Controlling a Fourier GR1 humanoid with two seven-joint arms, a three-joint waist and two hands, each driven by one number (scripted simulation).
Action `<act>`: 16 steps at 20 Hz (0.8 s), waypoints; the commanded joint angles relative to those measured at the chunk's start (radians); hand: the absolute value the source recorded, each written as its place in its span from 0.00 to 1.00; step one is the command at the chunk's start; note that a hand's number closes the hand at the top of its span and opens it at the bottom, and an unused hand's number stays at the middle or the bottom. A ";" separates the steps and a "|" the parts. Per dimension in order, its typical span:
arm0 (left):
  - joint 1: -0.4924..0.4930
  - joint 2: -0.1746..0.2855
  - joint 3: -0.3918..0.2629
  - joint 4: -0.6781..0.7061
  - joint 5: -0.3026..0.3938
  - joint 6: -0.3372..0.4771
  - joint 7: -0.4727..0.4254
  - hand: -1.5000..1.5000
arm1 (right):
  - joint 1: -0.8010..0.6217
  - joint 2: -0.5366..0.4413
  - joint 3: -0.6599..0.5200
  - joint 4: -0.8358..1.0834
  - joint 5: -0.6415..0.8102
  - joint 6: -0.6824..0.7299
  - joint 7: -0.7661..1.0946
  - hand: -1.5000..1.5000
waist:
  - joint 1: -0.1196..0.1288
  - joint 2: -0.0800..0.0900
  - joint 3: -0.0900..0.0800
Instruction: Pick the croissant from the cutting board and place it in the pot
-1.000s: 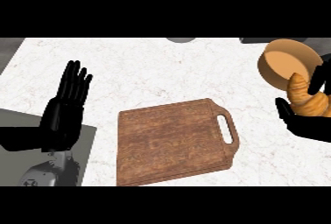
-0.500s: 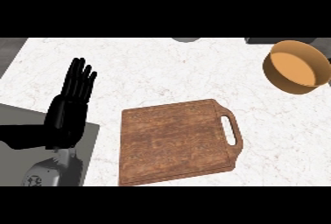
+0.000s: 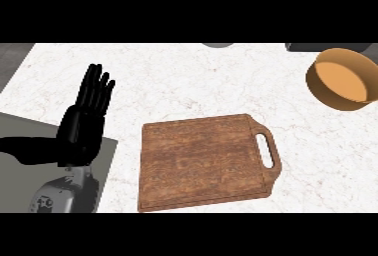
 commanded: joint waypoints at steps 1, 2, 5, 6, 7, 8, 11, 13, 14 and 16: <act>-0.076 0.130 0.114 0.079 -0.004 -0.042 0.003 0.50 | -0.040 -0.034 -0.012 0.204 0.022 -0.075 -0.145 1.00 | 0.007 0.019 -0.010; -0.050 0.107 0.093 0.092 -0.019 -0.035 -0.032 0.50 | -0.096 -0.043 -0.005 0.255 0.035 -0.079 -0.123 1.00 | 0.011 0.017 -0.011; -0.059 0.113 0.100 0.064 -0.006 -0.034 -0.002 0.50 | -0.121 -0.042 0.000 0.374 0.063 -0.142 -0.190 1.00 | 0.018 0.017 -0.011; -0.066 0.104 0.069 0.049 -0.031 -0.017 0.027 0.50 | -0.121 -0.084 0.011 0.416 0.081 -0.113 -0.205 1.00 | 0.017 0.017 -0.010; -0.026 0.113 0.085 0.066 -0.010 -0.049 -0.027 0.50 | -0.132 -0.047 0.036 0.436 0.105 -0.139 -0.183 1.00 | 0.020 0.017 -0.011; -0.073 0.098 0.066 0.077 -0.024 -0.034 -0.017 0.50 | -0.127 -0.045 0.059 0.474 0.141 -0.153 -0.178 1.00 | 0.036 0.030 -0.010; -0.086 0.125 0.109 0.078 0.004 -0.043 0.000 0.50 | -0.176 -0.009 0.045 0.566 0.095 -0.042 -0.118 1.00 | 0.027 0.023 -0.011; -0.038 0.107 0.073 0.052 -0.011 -0.034 0.003 0.50 | -0.212 -0.050 0.039 0.635 0.076 0.055 -0.150 0.00 | 0.035 0.021 -0.010; -0.043 0.111 0.084 0.066 -0.005 -0.038 -0.010 0.50 | -0.201 -0.027 0.043 0.659 0.081 0.028 -0.188 0.00 | 0.035 0.025 -0.010; -0.068 0.099 0.069 0.087 -0.015 -0.036 -0.025 0.50 | -0.254 -0.051 0.055 0.699 0.081 0.086 -0.239 0.00 | 0.029 0.025 -0.010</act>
